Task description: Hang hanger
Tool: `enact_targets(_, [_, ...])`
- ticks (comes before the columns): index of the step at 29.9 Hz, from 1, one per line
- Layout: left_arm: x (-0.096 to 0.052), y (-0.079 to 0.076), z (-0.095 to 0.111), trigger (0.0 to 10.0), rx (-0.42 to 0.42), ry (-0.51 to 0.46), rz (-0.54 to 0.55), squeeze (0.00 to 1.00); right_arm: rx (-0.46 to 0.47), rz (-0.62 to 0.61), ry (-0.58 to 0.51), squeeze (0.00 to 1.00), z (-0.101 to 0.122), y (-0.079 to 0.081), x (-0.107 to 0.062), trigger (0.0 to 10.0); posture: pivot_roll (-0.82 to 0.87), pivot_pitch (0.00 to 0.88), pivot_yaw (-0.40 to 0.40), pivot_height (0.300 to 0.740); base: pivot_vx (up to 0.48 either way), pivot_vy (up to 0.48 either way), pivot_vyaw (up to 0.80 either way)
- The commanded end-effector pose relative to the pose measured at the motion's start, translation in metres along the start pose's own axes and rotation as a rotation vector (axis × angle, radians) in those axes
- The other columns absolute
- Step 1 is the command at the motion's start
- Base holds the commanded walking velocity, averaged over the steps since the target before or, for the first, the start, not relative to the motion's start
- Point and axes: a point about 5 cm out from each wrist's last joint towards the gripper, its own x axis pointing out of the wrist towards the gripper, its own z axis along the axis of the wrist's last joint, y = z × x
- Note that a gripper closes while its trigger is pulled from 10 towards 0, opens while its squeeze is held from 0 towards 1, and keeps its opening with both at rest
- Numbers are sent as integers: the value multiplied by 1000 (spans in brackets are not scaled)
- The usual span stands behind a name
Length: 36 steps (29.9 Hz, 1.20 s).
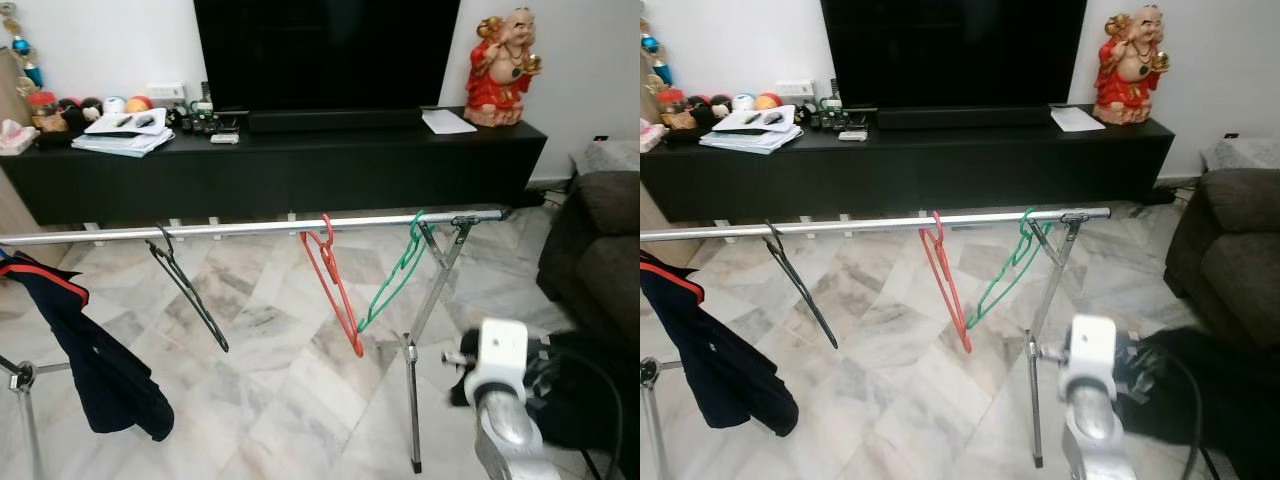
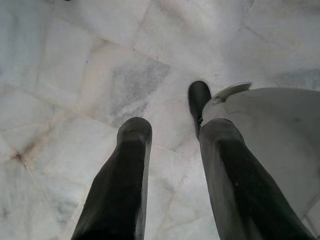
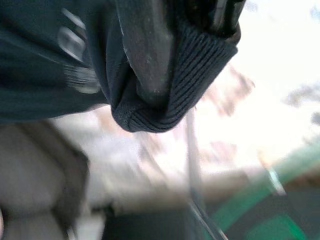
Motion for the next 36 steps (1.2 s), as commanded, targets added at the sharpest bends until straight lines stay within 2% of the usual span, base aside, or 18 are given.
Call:
enact_targets(1, [-1, 3, -1, 10000, -9, 6, 12, 0, 91, 16, 20, 0, 2, 7, 2, 10000, -8, 31, 2, 740, 0, 0, 0])
enact_targets(9, [-1, 4, 0, 10000, -5, 5, 14, 0, 152, -39, 69, 0, -9, 2, 5, 10000, -2, 38, 7, 740, 0, 0, 0])
enact_targets(17, [-1, 4, 0, 10000, -6, 2, 18, 0, 205, -11, -18, 0, 3, 4, 6, 10000, -3, 41, 10, 740, 0, 0, 0])
enact_targets(36, [-2, 5, -2, 10000, -3, 0, 20, 0, 200, 25, -35, 0, 2, 11, 5, 10000, 2, 22, 15, 740, 0, 0, 0])
